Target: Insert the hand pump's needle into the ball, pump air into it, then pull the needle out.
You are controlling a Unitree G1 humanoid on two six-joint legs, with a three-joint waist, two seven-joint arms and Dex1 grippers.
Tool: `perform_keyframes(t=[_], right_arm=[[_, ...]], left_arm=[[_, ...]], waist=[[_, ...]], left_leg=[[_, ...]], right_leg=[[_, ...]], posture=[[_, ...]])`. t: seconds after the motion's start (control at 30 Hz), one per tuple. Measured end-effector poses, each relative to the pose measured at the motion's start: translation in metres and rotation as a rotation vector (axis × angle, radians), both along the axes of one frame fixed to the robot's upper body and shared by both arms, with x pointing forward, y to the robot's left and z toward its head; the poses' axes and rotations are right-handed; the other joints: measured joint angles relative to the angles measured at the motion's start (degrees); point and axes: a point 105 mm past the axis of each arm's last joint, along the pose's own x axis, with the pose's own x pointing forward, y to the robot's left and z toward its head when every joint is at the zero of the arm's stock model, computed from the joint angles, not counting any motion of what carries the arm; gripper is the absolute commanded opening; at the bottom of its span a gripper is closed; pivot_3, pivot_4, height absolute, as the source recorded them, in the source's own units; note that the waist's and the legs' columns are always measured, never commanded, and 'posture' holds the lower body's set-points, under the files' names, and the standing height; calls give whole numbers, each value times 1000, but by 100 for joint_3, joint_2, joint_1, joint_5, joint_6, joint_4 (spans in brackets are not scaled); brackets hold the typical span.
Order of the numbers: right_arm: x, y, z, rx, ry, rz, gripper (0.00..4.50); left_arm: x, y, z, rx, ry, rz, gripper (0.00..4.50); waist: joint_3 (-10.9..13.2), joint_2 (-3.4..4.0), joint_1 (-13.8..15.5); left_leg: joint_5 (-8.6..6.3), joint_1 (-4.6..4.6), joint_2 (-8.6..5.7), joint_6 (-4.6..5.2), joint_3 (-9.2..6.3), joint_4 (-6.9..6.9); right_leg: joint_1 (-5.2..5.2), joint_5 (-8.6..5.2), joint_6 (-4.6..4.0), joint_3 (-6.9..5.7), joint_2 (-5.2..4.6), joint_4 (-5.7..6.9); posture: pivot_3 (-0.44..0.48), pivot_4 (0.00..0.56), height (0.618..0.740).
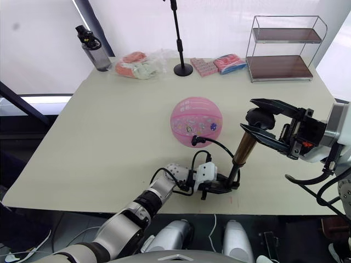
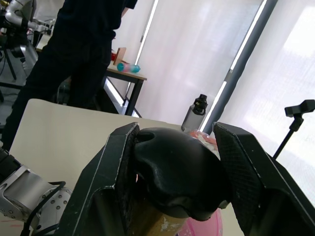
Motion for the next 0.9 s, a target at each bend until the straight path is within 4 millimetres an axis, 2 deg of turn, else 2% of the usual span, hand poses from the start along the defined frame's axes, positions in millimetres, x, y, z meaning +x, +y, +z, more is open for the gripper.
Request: perform_keyframes(t=[0.2,0.63,0.9], right_arm=[[-3,1,-7,3,-13,5,2103],[0,-7,-62,-9,76,23,2103],[3,-4,-99,-16,91,34,2103]], left_arm=[[0,0,0,2,-1,1,1088],[0,1,-1,4,-4,5,1088],[-1,1,-1,4,-3,5,1088]], waist=[[-1,1,-1],[-7,4,-8],[-12,1,-8]], left_leg=[[0,5,0,0,0,0],[0,13,1,0,2,0],[0,14,1,-1,1,-1]], right_leg=[[1,0,0,0,0,0],[2,0,0,2,5,4],[2,-1,0,3,6,4]], posture=[[0,150,736],[0,150,736],[0,150,736]])
